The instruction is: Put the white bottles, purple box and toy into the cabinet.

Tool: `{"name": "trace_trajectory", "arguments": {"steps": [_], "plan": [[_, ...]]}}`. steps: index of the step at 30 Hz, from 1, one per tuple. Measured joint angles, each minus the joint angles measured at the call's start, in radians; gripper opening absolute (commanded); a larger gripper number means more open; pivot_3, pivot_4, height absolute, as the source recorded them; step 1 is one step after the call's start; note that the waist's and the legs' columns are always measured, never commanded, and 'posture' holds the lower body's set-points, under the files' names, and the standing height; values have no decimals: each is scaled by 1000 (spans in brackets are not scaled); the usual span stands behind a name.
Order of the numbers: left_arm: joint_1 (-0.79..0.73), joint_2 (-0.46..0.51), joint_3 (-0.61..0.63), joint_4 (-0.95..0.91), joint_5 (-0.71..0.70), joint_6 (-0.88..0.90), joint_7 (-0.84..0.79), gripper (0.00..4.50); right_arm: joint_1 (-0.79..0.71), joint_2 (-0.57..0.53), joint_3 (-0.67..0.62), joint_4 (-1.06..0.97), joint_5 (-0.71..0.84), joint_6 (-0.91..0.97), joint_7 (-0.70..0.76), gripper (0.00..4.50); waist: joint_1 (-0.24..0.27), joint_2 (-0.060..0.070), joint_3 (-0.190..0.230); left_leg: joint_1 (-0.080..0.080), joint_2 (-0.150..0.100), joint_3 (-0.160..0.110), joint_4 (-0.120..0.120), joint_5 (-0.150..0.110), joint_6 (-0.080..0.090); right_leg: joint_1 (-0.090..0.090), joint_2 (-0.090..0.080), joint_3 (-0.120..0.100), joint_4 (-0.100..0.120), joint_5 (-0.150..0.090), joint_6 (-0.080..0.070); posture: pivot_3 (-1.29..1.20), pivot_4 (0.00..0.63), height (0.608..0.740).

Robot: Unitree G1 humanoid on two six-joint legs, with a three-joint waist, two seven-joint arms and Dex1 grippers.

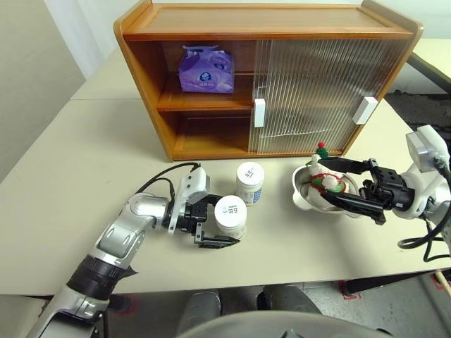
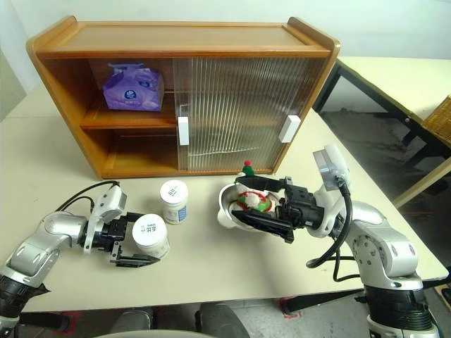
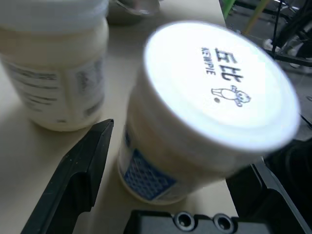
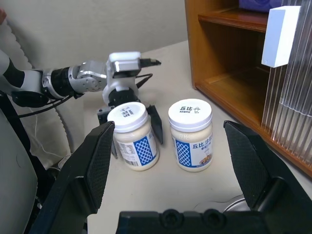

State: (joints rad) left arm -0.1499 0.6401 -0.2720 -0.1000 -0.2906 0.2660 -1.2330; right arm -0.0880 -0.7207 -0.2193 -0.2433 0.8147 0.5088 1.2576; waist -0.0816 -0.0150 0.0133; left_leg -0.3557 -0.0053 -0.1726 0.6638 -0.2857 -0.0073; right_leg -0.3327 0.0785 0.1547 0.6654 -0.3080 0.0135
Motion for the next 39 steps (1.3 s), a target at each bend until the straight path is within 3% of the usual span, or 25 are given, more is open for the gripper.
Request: {"name": "trace_trajectory", "arguments": {"steps": [7, 12, 13, 20, 32, 39], "plan": [[4, -24, -31, 1, 46, 8, 58, 4477, 7, 2, -5, 19, 6, -9, 3, 4500, 0, 0, 0, 0, 0, -1, 0, 0, 0, 0, 0, 0, 0, 0, 0, -153, 27, 740], [15, -36, -28, 9, 58, 11, 94, 3248, 15, 2, -5, 36, 5, -29, 22, 4500, 0, 0, 0, 0, -1, -1, 0, 0, 0, 0, 0, 0, 0, -1, 0, -151, 28, 740], [19, -36, -26, 9, 57, 12, 96, 3197, 15, 2, -5, 41, 4, -32, 23, 4500, 0, 0, 0, 1, -1, 0, 0, 0, 0, 1, 0, 0, 0, -1, 0, -150, 29, 740], [62, -27, 6, 8, 43, -34, 121, 3197, 21, 1, -5, 92, -8, -75, 59, 4500, -9, 0, 1, 4, -3, 1, -3, 0, -1, 3, 2, 0, 0, -3, -5, -138, 27, 740], [57, 30, 235, 16, 23, 24, 279, 3197, 17, 8, -2, 143, -30, -118, 95, 4500, -5, -1, 4, 5, -1, 1, -3, 0, -5, 3, 7, 0, 0, -1, -7, -123, 26, 740], [-96, -72, 294, 71, 87, 29, 521, 3197, 11, 22, 5, 172, -40, -140, 110, 4500, 10, -2, 5, 5, -4, 3, -2, 0, -4, 5, 7, 1, -1, 1, -3, -140, 22, 740]]}}
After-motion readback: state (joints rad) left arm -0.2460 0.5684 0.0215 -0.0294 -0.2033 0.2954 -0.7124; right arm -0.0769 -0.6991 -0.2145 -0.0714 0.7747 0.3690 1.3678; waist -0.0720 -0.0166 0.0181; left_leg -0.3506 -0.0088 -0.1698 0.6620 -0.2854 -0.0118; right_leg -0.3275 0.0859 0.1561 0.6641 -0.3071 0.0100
